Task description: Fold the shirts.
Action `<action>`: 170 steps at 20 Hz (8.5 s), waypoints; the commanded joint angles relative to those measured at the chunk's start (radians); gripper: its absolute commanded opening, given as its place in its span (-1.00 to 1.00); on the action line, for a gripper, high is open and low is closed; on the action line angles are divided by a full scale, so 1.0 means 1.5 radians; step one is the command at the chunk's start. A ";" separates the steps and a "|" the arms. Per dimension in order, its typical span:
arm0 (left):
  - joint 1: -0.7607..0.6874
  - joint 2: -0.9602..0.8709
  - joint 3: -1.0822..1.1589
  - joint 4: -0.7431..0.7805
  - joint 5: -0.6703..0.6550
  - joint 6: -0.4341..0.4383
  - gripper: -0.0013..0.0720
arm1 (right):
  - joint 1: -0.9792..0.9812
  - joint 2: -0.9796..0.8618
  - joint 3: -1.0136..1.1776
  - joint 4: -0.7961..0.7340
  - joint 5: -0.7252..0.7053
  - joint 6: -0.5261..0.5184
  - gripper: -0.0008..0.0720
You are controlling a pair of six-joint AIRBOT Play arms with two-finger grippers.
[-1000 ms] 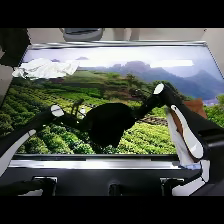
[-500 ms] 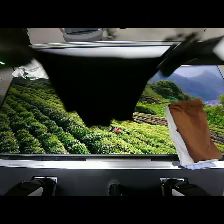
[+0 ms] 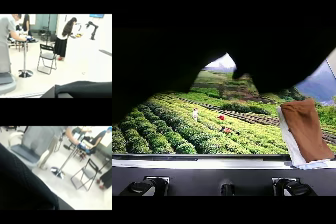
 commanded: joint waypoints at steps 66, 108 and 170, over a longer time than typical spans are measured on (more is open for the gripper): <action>0.283 -0.101 -1.037 -0.228 0.065 0.130 -0.89 | -0.168 -0.748 -0.240 0.332 0.080 0.080 -0.54; 0.232 -0.606 -0.270 -0.116 0.052 0.056 -0.89 | -0.139 -0.751 -0.011 0.238 -0.091 0.111 -0.85; 0.410 -0.262 -0.955 -0.161 -0.010 0.188 -0.89 | -0.173 -0.306 -0.888 0.352 -0.052 0.043 -0.41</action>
